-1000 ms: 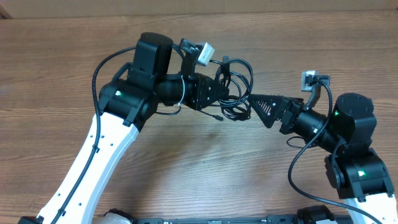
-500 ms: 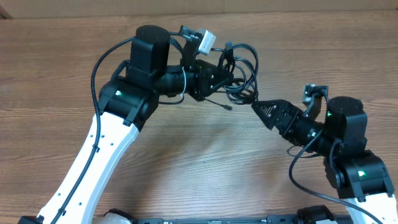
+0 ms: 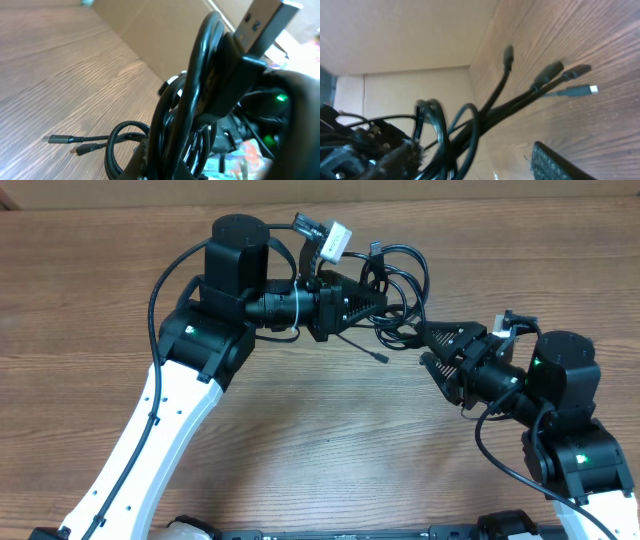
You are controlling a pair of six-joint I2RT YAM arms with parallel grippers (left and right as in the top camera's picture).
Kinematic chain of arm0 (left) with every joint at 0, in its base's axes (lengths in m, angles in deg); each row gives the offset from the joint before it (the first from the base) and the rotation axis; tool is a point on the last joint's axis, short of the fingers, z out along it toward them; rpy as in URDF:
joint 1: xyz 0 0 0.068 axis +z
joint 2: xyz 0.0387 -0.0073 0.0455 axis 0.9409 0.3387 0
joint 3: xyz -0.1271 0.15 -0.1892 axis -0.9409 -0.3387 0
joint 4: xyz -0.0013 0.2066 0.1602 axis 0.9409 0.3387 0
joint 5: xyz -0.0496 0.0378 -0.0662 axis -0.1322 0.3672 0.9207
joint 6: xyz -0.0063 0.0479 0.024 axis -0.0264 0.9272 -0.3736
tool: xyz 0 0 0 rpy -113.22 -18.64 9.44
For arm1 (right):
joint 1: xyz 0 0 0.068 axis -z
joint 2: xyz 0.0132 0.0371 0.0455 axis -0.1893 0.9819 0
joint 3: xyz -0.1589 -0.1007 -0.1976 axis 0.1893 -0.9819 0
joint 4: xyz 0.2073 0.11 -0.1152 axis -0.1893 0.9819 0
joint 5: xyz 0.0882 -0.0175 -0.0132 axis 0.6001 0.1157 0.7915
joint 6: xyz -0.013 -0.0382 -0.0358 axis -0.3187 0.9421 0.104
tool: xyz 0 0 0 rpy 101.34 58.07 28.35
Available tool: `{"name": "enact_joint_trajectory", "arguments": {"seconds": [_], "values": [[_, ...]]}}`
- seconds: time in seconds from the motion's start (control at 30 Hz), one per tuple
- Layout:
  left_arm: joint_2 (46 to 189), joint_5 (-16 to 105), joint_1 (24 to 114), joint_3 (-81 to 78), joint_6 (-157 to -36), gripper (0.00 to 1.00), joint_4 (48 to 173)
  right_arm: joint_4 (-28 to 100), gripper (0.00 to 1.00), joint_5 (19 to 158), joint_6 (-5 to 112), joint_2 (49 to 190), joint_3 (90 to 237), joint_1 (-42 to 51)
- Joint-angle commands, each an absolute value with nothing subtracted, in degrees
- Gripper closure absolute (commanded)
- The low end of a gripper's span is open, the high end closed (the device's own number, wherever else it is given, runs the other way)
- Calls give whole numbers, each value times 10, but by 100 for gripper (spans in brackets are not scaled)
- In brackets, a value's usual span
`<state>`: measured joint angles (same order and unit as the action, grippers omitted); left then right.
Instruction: Untangle cables
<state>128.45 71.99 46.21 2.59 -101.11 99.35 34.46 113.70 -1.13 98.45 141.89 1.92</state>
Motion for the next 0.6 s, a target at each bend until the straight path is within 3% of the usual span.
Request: {"name": "enact_joint_trajectory", "arguments": {"seconds": [0.0,0.1,0.33,0.37,0.4,0.43,0.57], "values": [[1281,814,461,31,-960,96,961,323,52,1155,-40,981,1429,20],[1281,829,454,31,-932,96,957,310,95,1155,-40,981,1429,20],[1281,827,451,31,-931,96,957,307,96,1148,-19,981,1429,20],[1281,822,455,31,-934,50,960,308,96,1145,-11,981,1429,20],[1281,822,461,31,-944,12,964,308,96,1142,1,981,1429,20],[1281,822,466,31,-953,0,969,312,96,1137,2,981,1429,20],[1281,823,505,31,-988,0,1019,349,96,1089,8,981,1429,20]]}}
